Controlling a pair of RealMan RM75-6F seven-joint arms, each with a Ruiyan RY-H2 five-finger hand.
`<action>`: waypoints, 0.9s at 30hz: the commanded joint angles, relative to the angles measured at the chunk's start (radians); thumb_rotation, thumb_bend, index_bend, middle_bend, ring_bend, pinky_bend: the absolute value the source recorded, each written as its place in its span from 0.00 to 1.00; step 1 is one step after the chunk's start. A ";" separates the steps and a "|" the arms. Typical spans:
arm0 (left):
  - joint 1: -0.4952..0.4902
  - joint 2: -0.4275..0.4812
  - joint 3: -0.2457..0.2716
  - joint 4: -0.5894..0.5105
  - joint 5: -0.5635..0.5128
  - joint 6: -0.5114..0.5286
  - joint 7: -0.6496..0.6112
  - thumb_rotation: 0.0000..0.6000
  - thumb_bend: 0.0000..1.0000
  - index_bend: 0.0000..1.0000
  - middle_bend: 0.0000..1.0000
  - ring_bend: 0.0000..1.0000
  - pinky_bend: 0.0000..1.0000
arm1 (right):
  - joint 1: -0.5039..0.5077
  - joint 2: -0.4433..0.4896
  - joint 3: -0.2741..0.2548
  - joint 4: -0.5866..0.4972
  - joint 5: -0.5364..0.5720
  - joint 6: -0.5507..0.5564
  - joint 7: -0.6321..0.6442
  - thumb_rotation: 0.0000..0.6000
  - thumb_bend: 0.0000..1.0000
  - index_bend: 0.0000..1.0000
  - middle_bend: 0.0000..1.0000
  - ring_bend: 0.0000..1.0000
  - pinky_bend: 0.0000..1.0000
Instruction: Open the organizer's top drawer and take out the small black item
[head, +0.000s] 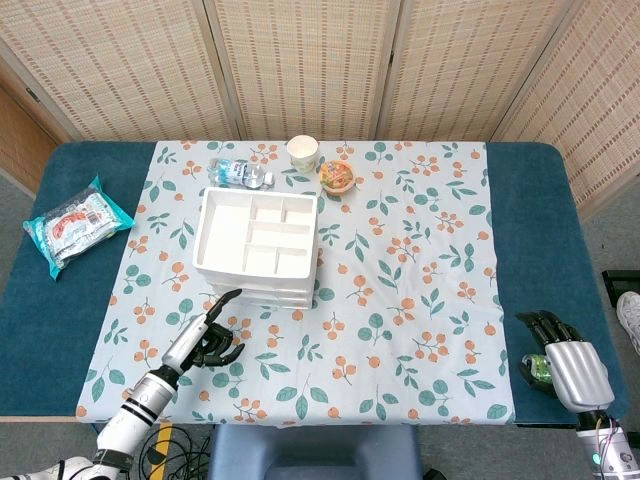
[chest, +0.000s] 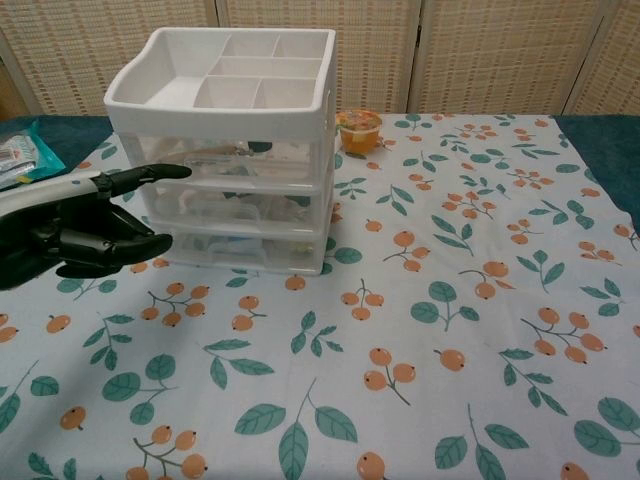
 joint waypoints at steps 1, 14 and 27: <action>-0.008 -0.027 -0.013 0.019 -0.020 -0.012 -0.008 1.00 0.36 0.00 0.88 0.97 1.00 | 0.002 -0.006 0.004 0.006 0.004 -0.001 -0.011 1.00 0.33 0.14 0.20 0.17 0.25; -0.034 -0.098 -0.038 0.057 -0.017 -0.029 -0.046 1.00 0.36 0.00 0.88 0.97 1.00 | 0.005 -0.031 0.006 0.019 0.027 -0.012 -0.029 1.00 0.33 0.14 0.20 0.17 0.25; -0.050 -0.137 -0.051 0.111 0.002 -0.042 -0.130 1.00 0.36 0.00 0.88 0.97 1.00 | -0.001 -0.037 0.004 0.028 0.042 -0.013 -0.026 1.00 0.33 0.14 0.20 0.17 0.25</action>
